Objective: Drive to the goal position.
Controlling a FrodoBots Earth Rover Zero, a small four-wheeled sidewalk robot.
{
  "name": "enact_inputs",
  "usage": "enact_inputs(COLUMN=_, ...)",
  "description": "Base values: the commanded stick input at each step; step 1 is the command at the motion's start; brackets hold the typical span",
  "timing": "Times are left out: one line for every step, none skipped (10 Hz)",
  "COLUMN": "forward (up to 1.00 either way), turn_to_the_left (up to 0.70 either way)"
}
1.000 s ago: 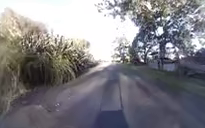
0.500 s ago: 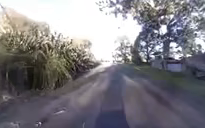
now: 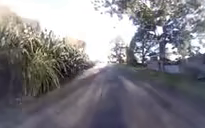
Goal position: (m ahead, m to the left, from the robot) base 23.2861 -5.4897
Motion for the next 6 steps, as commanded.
enact_inputs(forward=1.0, turn_to_the_left=0.0)
enact_inputs(forward=1.0, turn_to_the_left=0.0)
enact_inputs(forward=1.0, turn_to_the_left=0.0)
enact_inputs(forward=1.0, turn_to_the_left=0.0)
enact_inputs(forward=1.0, turn_to_the_left=0.0)
enact_inputs(forward=1.0, turn_to_the_left=0.0)
